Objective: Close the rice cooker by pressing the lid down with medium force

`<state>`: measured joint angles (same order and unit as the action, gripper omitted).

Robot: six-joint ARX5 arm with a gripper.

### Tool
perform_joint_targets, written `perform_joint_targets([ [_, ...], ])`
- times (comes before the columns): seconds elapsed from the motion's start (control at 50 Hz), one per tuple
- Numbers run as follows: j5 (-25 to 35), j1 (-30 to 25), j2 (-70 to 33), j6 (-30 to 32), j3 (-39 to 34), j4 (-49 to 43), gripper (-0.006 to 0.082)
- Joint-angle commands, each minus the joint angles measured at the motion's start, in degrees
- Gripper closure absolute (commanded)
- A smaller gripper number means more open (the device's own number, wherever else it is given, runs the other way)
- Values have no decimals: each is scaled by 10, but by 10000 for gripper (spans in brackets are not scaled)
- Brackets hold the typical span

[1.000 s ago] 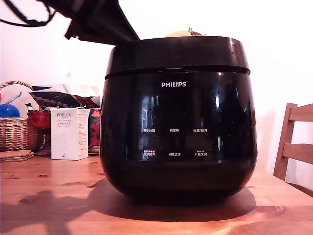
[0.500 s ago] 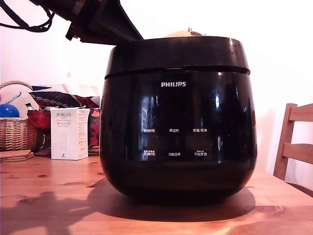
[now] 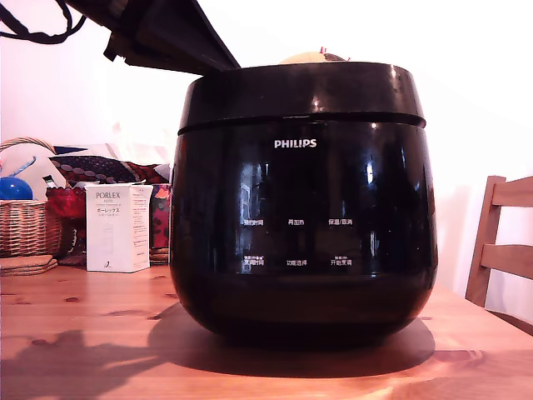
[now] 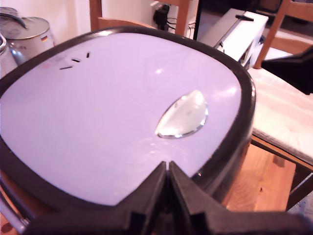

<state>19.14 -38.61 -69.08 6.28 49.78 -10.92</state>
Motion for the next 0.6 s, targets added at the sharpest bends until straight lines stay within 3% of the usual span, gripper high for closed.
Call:
perform_joint_targets([
  [0.0, -17, 0, -47, 1, -48, -47, 781],
  [0.58, -51, -28, -82, 31, -66, -89, 781],
])
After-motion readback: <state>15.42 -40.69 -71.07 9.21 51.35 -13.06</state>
